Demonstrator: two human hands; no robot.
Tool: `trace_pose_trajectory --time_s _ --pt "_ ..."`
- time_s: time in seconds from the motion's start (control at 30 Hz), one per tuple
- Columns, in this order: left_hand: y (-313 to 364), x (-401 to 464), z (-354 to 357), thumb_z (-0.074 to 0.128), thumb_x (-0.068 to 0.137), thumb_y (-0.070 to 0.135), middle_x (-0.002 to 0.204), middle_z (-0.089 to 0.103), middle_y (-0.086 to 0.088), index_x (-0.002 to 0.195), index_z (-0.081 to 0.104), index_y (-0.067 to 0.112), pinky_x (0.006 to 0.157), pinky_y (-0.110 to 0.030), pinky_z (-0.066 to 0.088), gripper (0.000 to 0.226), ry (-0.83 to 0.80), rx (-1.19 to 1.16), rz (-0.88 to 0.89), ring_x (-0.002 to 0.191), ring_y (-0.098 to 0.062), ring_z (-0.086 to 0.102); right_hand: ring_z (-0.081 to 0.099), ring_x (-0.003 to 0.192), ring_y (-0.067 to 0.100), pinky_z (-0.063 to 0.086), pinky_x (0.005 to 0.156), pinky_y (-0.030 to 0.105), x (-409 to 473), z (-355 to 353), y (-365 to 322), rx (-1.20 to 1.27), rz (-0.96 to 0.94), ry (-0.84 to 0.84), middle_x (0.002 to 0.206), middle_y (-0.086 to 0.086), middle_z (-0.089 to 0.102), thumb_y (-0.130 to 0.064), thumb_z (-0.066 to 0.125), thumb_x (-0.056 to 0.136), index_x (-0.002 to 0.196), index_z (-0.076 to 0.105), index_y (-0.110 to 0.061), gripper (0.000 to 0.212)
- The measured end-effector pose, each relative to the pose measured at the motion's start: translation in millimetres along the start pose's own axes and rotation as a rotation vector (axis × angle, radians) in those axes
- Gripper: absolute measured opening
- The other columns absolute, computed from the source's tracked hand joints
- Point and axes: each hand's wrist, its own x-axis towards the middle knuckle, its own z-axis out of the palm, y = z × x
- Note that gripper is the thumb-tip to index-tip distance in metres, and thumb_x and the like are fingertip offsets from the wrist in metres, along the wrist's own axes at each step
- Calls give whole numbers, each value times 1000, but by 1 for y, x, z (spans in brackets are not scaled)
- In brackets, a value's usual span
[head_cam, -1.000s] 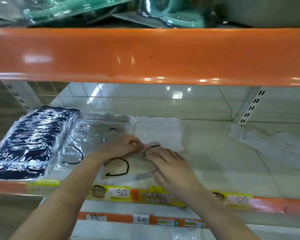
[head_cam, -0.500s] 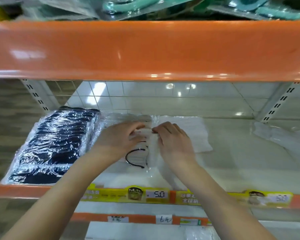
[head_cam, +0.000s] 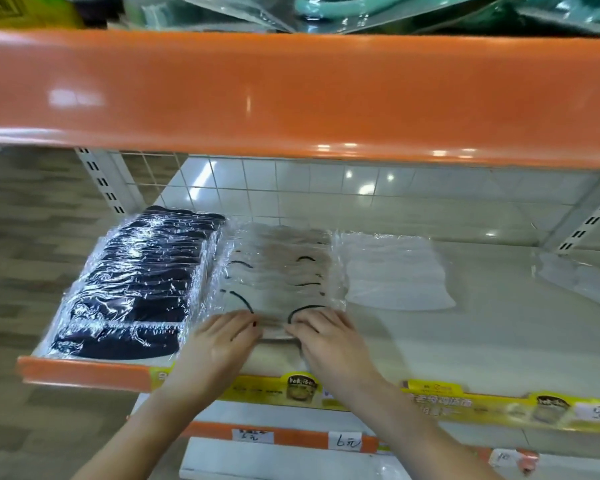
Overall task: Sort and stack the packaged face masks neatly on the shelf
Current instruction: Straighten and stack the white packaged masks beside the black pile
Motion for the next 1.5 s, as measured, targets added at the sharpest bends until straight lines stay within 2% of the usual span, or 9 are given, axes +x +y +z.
trace_pose_trajectory --time_s 0.17,0.27,0.33,0.47,0.63,0.73,1.03,1.23,1.5 --pt "-3 -10 -4 52 89 16 107 68 -6 86 69 10 88 -32 44 19 -46 -15 -10 104 -24 63 59 96 14 33 85 26 -1 3 -10 14 5 -71 102 -12 63 -10 79 62 96 71 -26 38" --pt "-4 -9 -6 47 89 21 108 67 -2 83 66 13 77 -33 49 21 -88 -44 -76 99 -21 64 60 97 15 34 86 26 -1 6 -14 -16 0 -47 102 -10 63 -14 71 69 94 71 -24 27" --pt "-3 -9 -6 46 90 26 108 67 0 80 64 14 73 -32 51 23 -111 -48 -105 98 -19 65 61 99 16 40 87 27 -2 5 -18 -13 17 -36 103 -9 64 -25 56 83 94 71 -23 19" --pt "4 -8 -1 45 93 33 106 69 0 85 69 14 70 -33 51 31 -76 -7 -172 93 -20 66 60 102 16 48 87 29 -6 0 -22 -24 46 -124 111 -6 64 -43 42 88 102 71 -23 38" --pt "22 10 8 43 93 29 100 70 2 91 72 14 67 -33 53 32 17 17 -236 85 -21 67 60 104 15 49 86 29 -7 -7 -19 13 60 -114 113 -5 63 -40 41 89 103 69 -23 35" --pt "41 30 12 43 90 24 92 70 2 87 70 15 62 -34 53 29 1 33 -213 80 -22 67 62 100 16 50 82 28 -10 -18 -9 27 102 -49 110 -3 66 -33 43 86 95 70 -21 31" --pt "128 111 36 44 84 26 65 63 4 68 65 17 49 -28 44 28 -20 -78 -181 58 -20 62 63 95 16 51 75 26 -54 -58 69 -49 325 -8 102 -5 67 -29 48 75 91 71 -24 29" --pt "191 160 73 41 83 31 67 61 4 69 62 20 51 -33 46 28 -146 -129 -148 64 -22 61 65 91 18 52 69 26 -92 -97 137 -72 453 34 99 -3 68 -29 45 76 93 72 -21 33" --pt "295 230 109 38 79 29 74 67 4 83 69 17 52 -27 50 34 -256 -213 -61 66 -19 66 65 91 16 52 67 26 -154 -154 234 -114 594 66 99 -5 67 -28 42 78 95 71 -22 34"
